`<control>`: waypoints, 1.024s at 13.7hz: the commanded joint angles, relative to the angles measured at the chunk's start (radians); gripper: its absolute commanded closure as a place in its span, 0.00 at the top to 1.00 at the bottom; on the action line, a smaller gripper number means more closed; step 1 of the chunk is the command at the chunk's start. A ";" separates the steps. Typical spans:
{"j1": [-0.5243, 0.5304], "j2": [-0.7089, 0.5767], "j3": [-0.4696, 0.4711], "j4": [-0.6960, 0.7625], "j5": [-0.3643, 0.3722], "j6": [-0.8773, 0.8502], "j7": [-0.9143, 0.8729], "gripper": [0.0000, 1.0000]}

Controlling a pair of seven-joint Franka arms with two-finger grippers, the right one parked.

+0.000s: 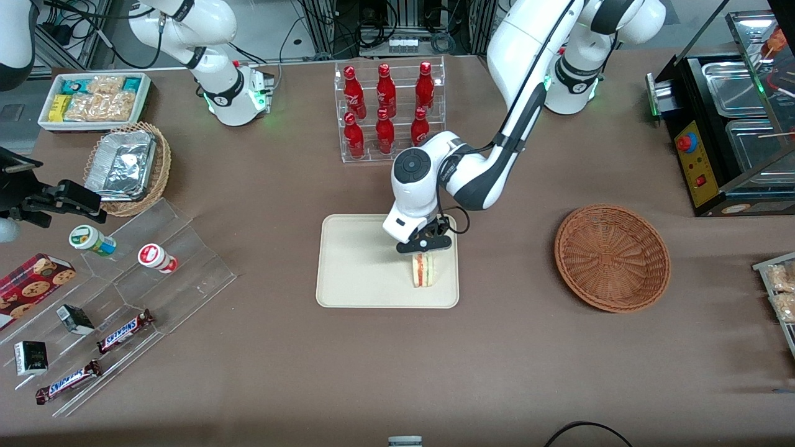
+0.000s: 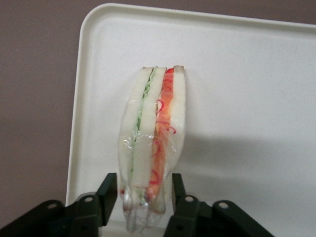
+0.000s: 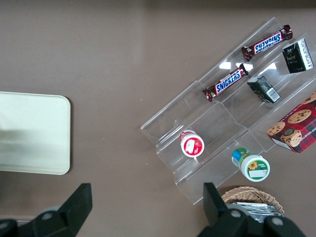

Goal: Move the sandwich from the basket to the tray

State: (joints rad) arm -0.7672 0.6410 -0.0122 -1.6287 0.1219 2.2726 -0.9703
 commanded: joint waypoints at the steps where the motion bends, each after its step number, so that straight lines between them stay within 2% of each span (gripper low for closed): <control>1: -0.011 -0.085 0.020 0.010 0.010 -0.054 -0.008 1.00; 7: 0.009 -0.346 0.031 0.003 0.002 -0.356 -0.011 1.00; 11: 0.107 -0.602 0.046 -0.042 0.005 -0.589 0.015 1.00; 14: 0.208 -0.753 0.046 -0.100 0.005 -0.669 0.148 1.00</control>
State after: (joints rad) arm -0.6147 -0.0002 0.0414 -1.6371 0.1233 1.6200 -0.8864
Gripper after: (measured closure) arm 0.000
